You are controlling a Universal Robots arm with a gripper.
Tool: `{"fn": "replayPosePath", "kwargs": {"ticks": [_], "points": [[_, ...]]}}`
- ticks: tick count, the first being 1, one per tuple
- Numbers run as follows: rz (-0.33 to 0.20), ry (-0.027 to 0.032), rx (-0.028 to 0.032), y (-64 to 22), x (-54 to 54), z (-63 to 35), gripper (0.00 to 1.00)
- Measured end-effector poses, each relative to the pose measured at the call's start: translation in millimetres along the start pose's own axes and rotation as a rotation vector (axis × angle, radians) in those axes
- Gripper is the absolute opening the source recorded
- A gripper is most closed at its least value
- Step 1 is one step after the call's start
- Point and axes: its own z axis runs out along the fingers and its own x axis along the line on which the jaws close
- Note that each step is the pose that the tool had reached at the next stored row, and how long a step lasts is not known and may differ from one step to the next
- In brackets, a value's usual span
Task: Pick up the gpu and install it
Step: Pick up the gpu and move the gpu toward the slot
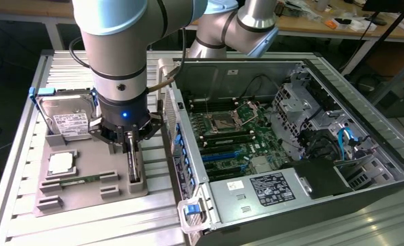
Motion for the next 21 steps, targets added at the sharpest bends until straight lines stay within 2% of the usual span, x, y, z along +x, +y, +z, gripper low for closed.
{"fn": "replayPosePath", "kwargs": {"ticks": [17,21], "points": [[0.000,-0.0004,-0.0004,0.2,0.0,-0.4,0.27],[0.000,0.0000,0.0000,1.6,-0.3,-13.0,0.27]]}}
